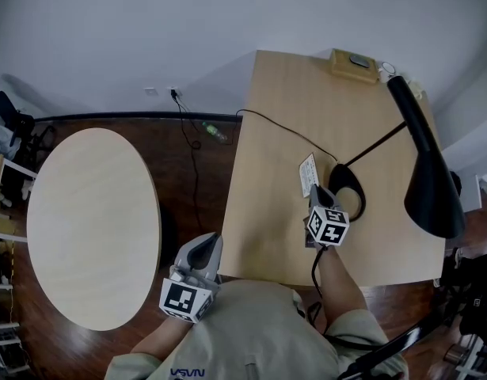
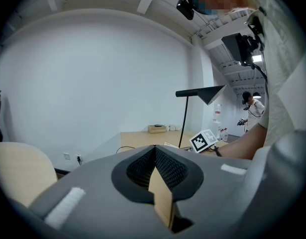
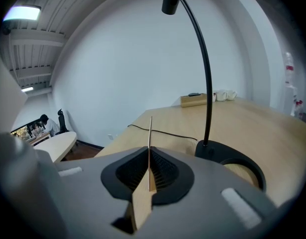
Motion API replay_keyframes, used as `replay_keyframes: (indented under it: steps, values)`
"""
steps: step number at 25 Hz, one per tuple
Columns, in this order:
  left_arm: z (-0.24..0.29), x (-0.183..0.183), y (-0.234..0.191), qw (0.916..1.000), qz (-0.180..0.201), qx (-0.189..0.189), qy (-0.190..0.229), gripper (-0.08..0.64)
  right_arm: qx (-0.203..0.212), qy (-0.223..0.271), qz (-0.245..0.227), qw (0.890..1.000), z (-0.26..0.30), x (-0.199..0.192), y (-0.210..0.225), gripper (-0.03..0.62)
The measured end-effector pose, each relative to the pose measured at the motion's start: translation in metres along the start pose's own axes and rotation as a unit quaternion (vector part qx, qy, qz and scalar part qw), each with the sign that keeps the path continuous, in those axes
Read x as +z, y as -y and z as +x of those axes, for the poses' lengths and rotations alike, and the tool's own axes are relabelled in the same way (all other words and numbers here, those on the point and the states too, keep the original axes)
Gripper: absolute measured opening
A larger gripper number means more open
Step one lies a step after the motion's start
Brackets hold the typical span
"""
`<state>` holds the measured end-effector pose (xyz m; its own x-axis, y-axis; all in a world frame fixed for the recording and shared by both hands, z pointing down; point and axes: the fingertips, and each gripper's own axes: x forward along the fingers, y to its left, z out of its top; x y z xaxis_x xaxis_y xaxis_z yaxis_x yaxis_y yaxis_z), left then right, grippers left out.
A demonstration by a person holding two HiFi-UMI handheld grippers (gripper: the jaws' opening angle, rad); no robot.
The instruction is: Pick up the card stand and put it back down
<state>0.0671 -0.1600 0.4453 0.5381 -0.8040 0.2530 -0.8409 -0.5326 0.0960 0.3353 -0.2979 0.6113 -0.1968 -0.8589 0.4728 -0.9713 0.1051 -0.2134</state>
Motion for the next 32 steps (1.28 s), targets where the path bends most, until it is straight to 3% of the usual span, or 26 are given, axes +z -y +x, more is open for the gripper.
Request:
replay_keyframes:
  steps: [6,12,22,32]
  values:
    - [-0.007,-0.001,-0.015,0.9999,-0.011,0.008,0.010,0.005,0.043,0.034,0.007,0.998,-0.030,0.027,-0.054,0.012]
    - [-0.029,-0.003,-0.039,0.9990,-0.017,0.033,0.024,0.003,0.110,0.072,-0.029,0.991,-0.074,0.066,-0.137,0.012]
    - [-0.096,0.002,-0.090,0.9910,-0.026,0.117,0.060,0.003,0.250,0.095,-0.094,0.959,-0.143,0.097,-0.289,0.014]
    - [-0.155,0.004,-0.126,0.9814,-0.025,0.181,0.058,0.002,0.325,0.078,-0.135,0.933,-0.181,0.078,-0.381,0.014]
